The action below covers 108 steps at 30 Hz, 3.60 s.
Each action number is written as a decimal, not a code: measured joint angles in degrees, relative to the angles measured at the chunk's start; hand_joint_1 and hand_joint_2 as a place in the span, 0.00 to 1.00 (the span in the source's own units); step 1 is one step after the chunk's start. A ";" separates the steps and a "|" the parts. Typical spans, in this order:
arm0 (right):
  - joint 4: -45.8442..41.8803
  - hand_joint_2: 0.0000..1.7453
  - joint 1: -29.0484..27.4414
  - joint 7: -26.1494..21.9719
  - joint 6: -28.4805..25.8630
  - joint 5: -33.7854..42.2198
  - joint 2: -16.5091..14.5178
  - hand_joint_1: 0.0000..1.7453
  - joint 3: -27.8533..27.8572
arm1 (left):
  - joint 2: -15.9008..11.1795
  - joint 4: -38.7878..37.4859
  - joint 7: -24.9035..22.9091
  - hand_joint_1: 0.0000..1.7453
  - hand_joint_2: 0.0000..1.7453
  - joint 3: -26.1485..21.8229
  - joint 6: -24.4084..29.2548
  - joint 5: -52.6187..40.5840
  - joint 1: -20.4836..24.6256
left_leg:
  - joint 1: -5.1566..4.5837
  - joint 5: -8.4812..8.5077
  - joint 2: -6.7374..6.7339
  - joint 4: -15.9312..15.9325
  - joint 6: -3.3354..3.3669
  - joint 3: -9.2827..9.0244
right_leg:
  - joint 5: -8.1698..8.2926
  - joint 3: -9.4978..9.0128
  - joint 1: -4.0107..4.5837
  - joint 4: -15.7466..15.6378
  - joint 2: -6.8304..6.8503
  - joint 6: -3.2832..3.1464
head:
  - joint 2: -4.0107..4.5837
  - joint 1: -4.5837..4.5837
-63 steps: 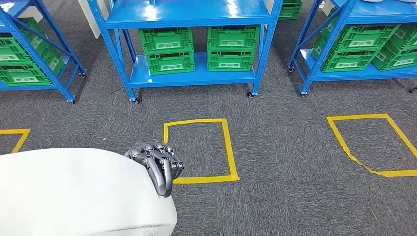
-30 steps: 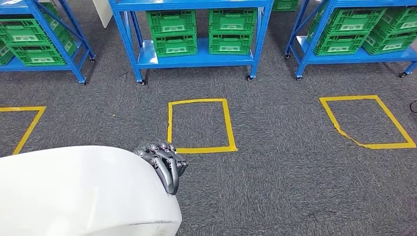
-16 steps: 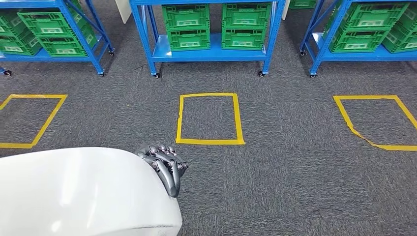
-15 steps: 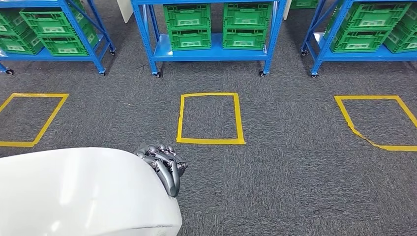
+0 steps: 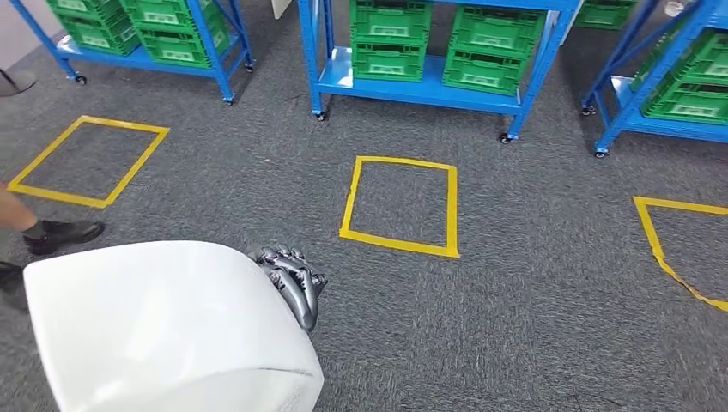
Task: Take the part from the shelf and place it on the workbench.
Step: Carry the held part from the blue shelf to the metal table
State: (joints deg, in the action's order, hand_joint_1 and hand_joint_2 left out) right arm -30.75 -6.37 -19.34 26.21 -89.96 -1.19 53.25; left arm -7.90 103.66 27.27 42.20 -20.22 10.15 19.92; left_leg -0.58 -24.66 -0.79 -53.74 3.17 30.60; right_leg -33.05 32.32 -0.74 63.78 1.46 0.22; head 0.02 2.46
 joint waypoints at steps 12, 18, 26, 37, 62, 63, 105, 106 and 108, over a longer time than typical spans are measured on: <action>6.35 0.00 0.74 0.48 -1.73 0.02 2.80 0.00 -4.22 | 0.02 -0.21 0.77 1.00 1.00 0.03 -0.61 0.73 -0.24 | 0.37 -0.98 6.32 -4.20 -2.41 3.14 | 5.05 -0.91 -1.13 -5.73 -2.55 0.51 | 0.00 -0.26; 9.08 0.00 1.05 0.38 -3.55 0.30 3.59 0.00 -5.36 | -0.08 -0.25 1.29 1.00 1.00 0.35 -3.27 1.95 0.08 | 0.96 -8.00 0.98 -20.41 -3.77 11.21 | 5.04 -0.75 -0.92 -5.78 0.73 -0.31 | 0.00 0.50; 16.23 0.00 3.74 0.05 -8.11 2.15 5.57 0.00 -5.54 | -0.09 -0.43 1.36 1.00 1.00 2.56 -8.62 7.19 1.31 | -0.46 -1.11 -2.25 -3.96 -1.21 3.30 | 4.80 -1.20 0.00 -6.31 5.45 0.29 | 0.00 0.45; 23.30 0.00 5.04 -0.10 -10.98 3.49 7.72 0.00 -5.41 | 1.24 -2.59 0.59 1.00 1.00 6.11 -9.82 10.74 3.01 | 0.08 0.24 6.44 -3.02 -0.76 2.81 | 3.58 2.40 -0.87 -0.45 -3.40 2.30 | 0.00 -0.34; 26.80 0.00 6.73 -0.44 -11.26 2.61 7.55 0.00 -5.51 | 1.83 -4.68 -0.81 1.00 1.00 8.93 -12.26 12.20 5.30 | -0.39 1.49 -0.74 -1.07 0.40 2.40 | 2.10 -1.02 0.54 -3.19 3.08 -0.12 | 0.00 -0.15; 26.89 0.00 6.66 -0.34 -11.32 2.61 7.63 0.00 -5.51 | 1.90 -4.81 -0.70 1.00 1.00 9.05 -12.17 12.18 5.31 | -0.32 1.72 0.09 -0.74 0.37 2.20 | 0.83 0.55 0.27 0.21 0.93 -0.19 | 0.00 -0.31; 30.10 0.00 6.31 -2.22 -15.14 2.43 12.09 0.00 -5.56 | 1.33 -2.75 2.80 1.00 1.00 4.79 -13.85 9.08 1.98 | 0.20 -0.03 9.19 -4.20 -1.87 3.90 | 6.54 1.33 -0.92 -5.09 -4.79 0.97 | 0.00 -0.96; 30.10 0.00 6.43 -2.17 -15.12 2.47 12.08 0.00 -5.56 | 1.32 -2.74 2.78 1.00 1.00 4.77 -13.88 8.91 1.95 | 0.33 -0.09 9.30 -4.29 -2.06 3.99 | 6.60 1.12 -0.87 -5.11 -4.17 0.49 | 0.00 -0.94; 30.10 0.00 6.48 -1.92 -15.07 2.72 12.04 0.00 -5.56 | 1.30 -2.71 2.68 1.00 1.00 4.74 -13.96 8.29 2.01 | 0.35 -1.22 6.74 -6.22 -2.55 4.78 | 6.50 0.70 -0.85 -5.24 -2.94 -0.35 | 0.00 -0.66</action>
State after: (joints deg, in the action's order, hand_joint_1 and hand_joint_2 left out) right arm -0.65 0.11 -21.26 11.15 -87.24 10.85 47.69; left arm -6.60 100.96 29.95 46.94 -34.18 18.44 21.93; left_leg -0.23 -25.88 5.95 -59.97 0.62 35.37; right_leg -26.54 33.02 -1.59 58.54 -1.48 -0.13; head 0.02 1.80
